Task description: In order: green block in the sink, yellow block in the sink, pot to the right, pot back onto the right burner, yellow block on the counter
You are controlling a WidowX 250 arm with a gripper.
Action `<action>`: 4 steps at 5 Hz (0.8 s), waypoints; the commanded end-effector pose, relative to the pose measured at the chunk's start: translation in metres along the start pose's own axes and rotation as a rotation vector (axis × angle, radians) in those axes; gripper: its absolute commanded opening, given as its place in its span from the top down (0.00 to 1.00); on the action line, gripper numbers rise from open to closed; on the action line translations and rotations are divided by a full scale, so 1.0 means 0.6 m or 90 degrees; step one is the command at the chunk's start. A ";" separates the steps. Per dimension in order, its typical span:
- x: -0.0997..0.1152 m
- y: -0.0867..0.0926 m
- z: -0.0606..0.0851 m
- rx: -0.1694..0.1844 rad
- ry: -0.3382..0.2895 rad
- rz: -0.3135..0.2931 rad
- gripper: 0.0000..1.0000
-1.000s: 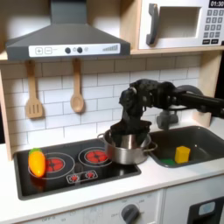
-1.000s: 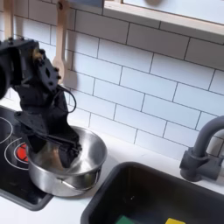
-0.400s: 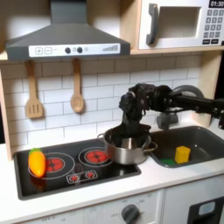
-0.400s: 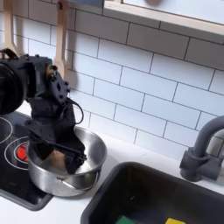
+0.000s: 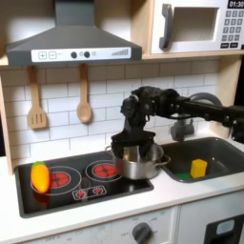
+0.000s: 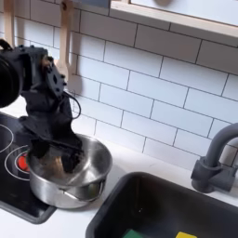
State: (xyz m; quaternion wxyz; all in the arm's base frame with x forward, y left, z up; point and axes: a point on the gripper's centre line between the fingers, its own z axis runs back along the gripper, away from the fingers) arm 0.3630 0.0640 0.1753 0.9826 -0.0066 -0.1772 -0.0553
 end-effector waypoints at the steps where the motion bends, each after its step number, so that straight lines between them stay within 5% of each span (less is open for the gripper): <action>1: -0.001 0.048 0.004 0.034 0.010 0.025 0.00; 4: -0.015 0.099 0.013 0.073 0.025 0.053 0.00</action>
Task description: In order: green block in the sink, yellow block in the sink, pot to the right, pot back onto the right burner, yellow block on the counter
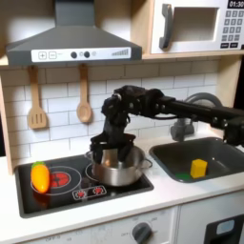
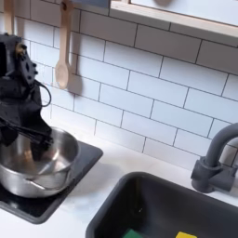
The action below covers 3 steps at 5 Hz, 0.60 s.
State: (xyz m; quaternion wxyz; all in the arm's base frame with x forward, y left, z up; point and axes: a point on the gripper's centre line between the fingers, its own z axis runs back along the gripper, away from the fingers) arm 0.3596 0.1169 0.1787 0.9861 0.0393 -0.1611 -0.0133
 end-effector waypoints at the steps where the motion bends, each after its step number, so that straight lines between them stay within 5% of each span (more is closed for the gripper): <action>1: -0.004 0.015 0.004 0.006 0.001 0.013 0.00; 3: -0.001 -0.016 0.019 -0.021 -0.010 -0.003 0.00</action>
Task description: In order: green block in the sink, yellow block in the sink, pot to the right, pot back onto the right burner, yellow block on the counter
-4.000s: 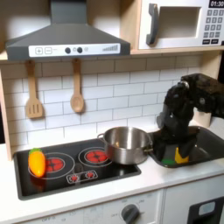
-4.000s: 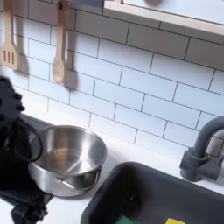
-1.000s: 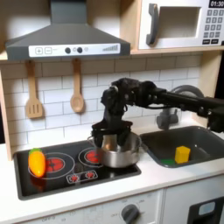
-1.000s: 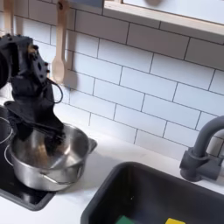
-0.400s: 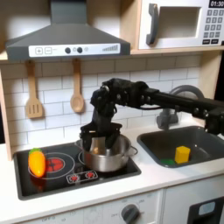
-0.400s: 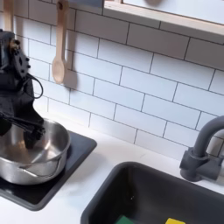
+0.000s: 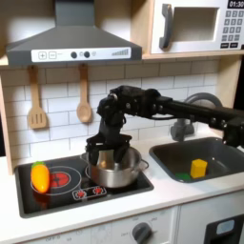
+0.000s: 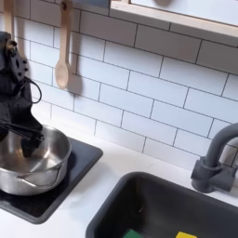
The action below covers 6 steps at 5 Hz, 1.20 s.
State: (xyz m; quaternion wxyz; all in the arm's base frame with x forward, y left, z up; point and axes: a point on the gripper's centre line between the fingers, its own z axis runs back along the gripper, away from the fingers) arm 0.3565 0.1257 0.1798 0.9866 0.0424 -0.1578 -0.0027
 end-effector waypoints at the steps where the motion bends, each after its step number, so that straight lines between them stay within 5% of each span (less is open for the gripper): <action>1: 0.002 -0.041 0.041 -0.042 -0.030 -0.017 0.00; 3: -0.008 -0.080 0.077 -0.069 -0.057 -0.037 0.00; 5: -0.011 -0.166 0.073 -0.116 -0.054 -0.082 0.00; 6: -0.002 -0.202 0.066 -0.119 -0.051 -0.122 0.00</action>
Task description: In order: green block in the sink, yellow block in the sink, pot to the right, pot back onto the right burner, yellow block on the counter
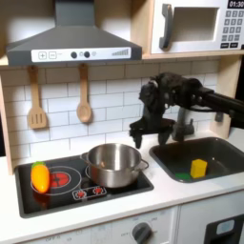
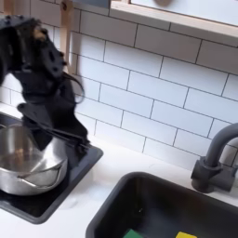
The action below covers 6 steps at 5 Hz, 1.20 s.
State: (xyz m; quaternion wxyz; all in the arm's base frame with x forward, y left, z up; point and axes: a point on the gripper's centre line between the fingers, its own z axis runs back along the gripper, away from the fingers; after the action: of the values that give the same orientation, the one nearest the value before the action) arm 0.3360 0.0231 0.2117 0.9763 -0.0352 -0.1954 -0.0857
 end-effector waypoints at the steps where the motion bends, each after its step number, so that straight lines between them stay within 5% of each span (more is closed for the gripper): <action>1: 0.028 -0.063 -0.021 -0.015 0.001 -0.060 0.00; 2: 0.032 -0.079 -0.034 0.009 0.047 -0.085 0.00; 3: 0.025 -0.096 -0.041 -0.016 0.091 -0.070 0.00; 6: 0.024 -0.104 -0.038 -0.012 0.107 -0.062 0.00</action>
State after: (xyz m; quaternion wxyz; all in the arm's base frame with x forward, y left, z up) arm 0.3463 -0.0426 0.1985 0.9838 -0.0286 -0.1125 -0.1368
